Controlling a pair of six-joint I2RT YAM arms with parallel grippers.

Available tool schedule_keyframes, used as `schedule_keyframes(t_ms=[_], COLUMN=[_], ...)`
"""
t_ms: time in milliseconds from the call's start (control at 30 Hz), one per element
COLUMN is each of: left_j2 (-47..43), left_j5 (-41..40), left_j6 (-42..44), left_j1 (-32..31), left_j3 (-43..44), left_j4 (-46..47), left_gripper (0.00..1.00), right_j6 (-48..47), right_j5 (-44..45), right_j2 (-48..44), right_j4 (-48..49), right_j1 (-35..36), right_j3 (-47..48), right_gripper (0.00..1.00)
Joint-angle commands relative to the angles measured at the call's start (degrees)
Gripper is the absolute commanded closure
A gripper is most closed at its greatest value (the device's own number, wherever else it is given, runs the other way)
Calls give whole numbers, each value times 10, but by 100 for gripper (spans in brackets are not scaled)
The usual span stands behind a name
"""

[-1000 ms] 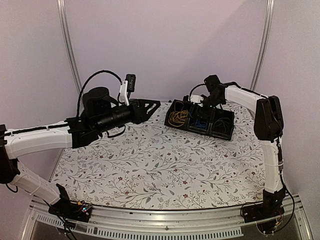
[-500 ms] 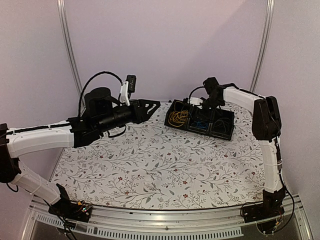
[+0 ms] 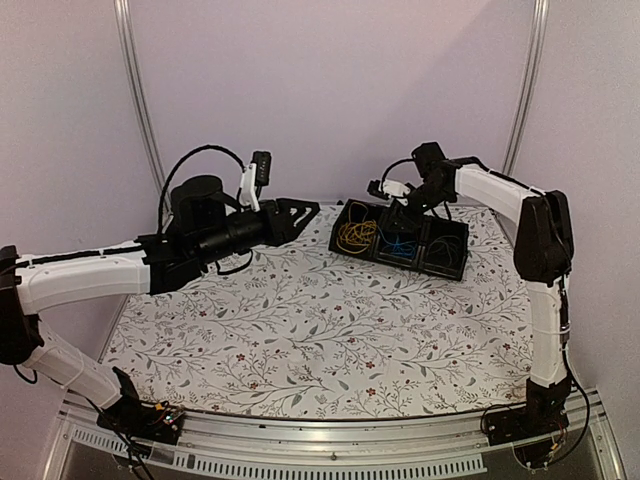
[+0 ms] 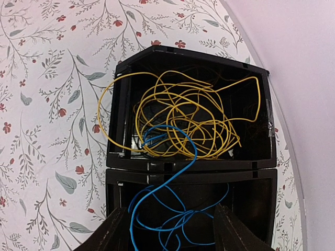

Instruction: Untangle the cables

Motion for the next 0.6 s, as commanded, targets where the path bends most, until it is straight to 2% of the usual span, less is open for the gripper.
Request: schedule_keyframes(t_ms=[0,433,567], left_j2=[3,-3,-7], left_j5=[5,4,1], left_j6=[-9,-18,-20], left_j1=[9,13,14], left_j3=[-11,-20,-24], left_j4=[15,14,15], left_gripper=[52,52,52], right_j6=[6,22,23], right_j5=[-6,13,8], right_j2=[10,60,68], right_j4=[-36,-42,-46], right_j1=[5,5,5], right_j3=[-4,16,23], right_gripper=[41,43,54])
